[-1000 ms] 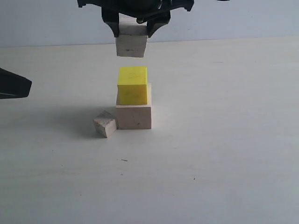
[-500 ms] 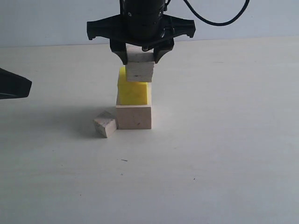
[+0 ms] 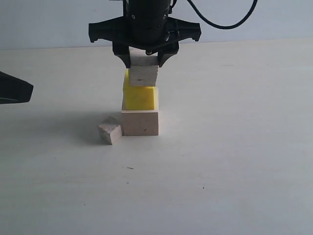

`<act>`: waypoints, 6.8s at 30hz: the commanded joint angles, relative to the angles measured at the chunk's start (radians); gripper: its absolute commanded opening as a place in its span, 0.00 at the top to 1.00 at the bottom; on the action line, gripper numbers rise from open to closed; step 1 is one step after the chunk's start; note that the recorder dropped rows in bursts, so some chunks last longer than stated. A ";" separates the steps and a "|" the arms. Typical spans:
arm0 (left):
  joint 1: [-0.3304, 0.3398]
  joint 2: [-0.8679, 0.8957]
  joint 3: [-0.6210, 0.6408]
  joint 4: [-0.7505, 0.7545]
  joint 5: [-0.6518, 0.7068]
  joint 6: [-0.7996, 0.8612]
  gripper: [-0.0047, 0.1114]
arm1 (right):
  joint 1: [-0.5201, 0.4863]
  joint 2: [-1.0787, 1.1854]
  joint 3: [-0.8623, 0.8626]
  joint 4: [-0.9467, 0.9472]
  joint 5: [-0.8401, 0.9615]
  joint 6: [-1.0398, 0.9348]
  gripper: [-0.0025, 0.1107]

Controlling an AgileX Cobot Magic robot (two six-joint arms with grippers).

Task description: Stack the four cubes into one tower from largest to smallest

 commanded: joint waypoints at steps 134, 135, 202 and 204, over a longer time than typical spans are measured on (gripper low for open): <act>-0.007 0.110 0.111 -0.002 -0.216 0.127 0.96 | 0.100 -1.287 0.946 -0.049 -0.242 -0.173 0.98; -0.007 0.141 0.111 -0.017 -0.225 0.159 0.96 | 0.100 -1.325 0.967 -0.049 -0.242 -0.173 0.98; -0.143 0.822 0.029 -0.139 -0.722 0.348 0.41 | 0.100 -1.416 1.034 -0.072 -0.265 -0.173 0.98; -0.143 0.825 0.027 -0.139 -0.724 0.348 0.41 | 0.100 -1.416 1.034 -0.077 -0.265 -0.173 0.98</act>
